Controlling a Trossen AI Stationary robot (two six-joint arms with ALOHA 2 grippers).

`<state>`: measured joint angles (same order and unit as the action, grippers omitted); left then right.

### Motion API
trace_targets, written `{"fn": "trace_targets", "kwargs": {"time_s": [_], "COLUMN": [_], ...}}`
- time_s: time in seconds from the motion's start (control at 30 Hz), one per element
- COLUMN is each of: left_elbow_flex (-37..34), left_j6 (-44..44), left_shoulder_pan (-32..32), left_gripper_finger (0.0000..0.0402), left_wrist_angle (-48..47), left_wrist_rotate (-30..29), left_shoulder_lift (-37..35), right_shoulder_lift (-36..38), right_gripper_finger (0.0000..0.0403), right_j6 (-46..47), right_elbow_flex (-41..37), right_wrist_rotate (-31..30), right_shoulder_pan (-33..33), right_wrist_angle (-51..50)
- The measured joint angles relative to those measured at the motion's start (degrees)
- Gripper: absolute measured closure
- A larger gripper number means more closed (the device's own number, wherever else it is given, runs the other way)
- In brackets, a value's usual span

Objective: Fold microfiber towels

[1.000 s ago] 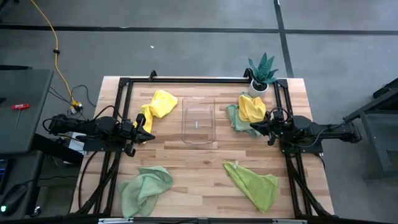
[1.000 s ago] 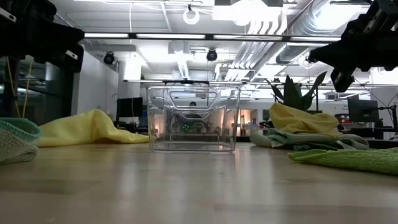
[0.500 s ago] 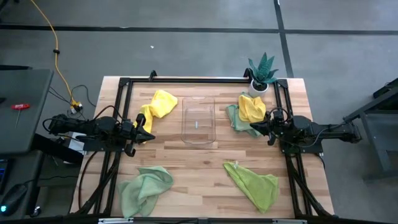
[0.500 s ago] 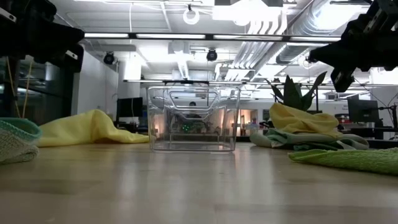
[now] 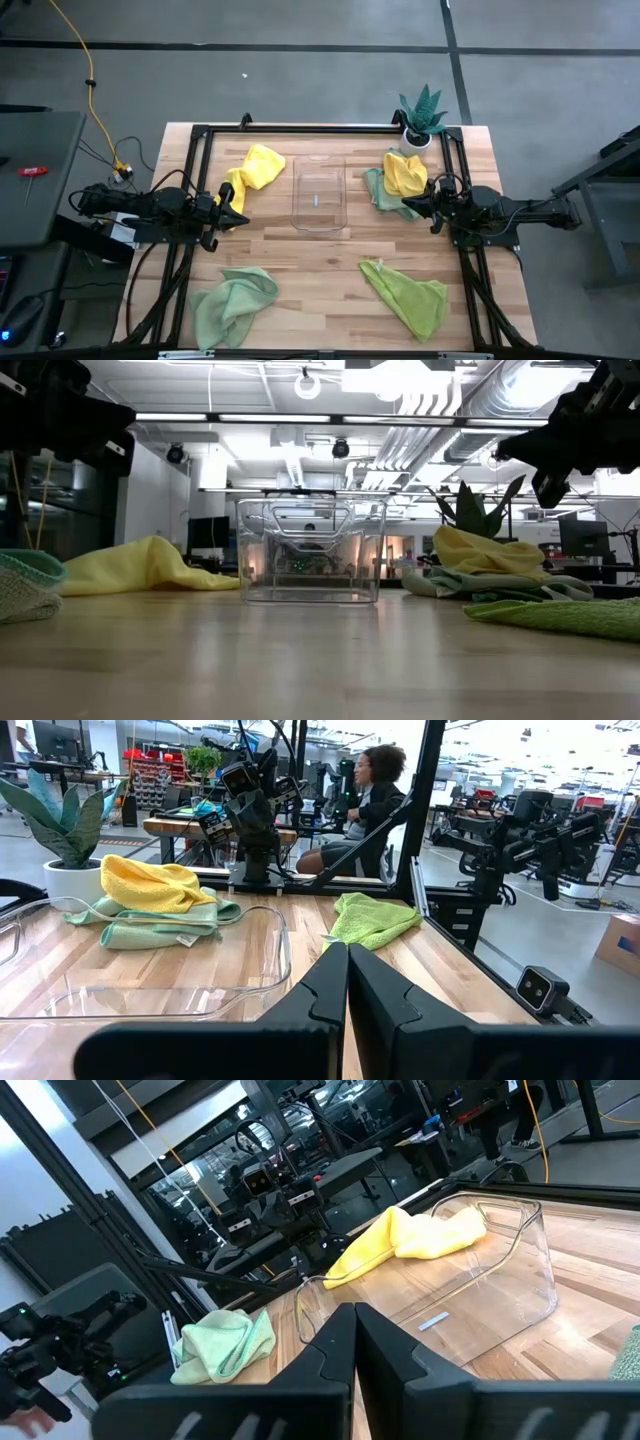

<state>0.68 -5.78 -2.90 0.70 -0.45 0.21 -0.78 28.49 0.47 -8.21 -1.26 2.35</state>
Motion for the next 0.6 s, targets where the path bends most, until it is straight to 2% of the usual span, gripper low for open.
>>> {"fn": "trace_targets", "kwargs": {"time_s": [0.37, 0.47, 0.6], "left_elbow_flex": [0.0, 0.0, 0.0], "left_j6": [0.0, 0.0, 0.0], "left_shoulder_pan": [0.0, 0.0, 0.0], "left_gripper_finger": [0.0398, 0.0398, 0.0398], "left_wrist_angle": [0.0, 0.0, 0.0], "left_wrist_rotate": [0.0, 0.0, 0.0], "left_shoulder_lift": [0.0, 0.0, 0.0], "right_shoulder_lift": [0.0, 0.0, 0.0], "right_gripper_finger": [0.0402, 0.0402, 0.0402], "right_j6": [-0.8, -2.4, 11.8], "right_elbow_flex": [0.0, 0.0, 0.0], "right_wrist_rotate": [-0.3, -5.3, -13.3], "right_shoulder_pan": [0.0, 0.1, 0.1], "right_wrist_angle": [0.0, 2.4, 12.5]}}
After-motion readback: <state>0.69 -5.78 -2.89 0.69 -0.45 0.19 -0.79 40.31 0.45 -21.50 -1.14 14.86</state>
